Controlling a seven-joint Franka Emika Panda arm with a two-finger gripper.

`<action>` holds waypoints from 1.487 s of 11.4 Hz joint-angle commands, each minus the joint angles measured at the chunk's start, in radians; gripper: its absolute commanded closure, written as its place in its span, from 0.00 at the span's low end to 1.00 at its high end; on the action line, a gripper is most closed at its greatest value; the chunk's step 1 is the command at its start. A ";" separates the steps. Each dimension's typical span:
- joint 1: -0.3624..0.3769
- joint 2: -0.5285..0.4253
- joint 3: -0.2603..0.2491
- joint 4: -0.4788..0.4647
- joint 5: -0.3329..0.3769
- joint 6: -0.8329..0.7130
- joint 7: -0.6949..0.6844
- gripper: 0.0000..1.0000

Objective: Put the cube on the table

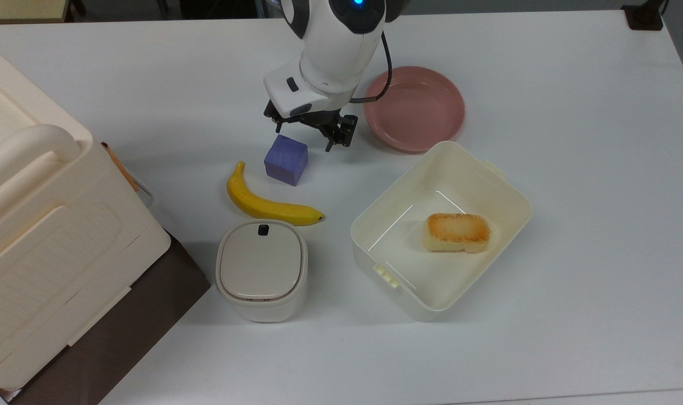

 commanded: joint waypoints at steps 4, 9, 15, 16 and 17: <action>-0.052 -0.168 -0.014 0.089 0.028 -0.127 -0.040 0.00; -0.052 -0.245 -0.200 0.319 0.250 -0.463 -0.386 0.00; -0.046 -0.299 -0.296 0.336 0.276 -0.439 -0.518 0.00; -0.043 -0.303 -0.296 0.305 0.276 -0.402 -0.532 0.00; -0.042 -0.309 -0.296 0.282 0.276 -0.361 -0.538 0.00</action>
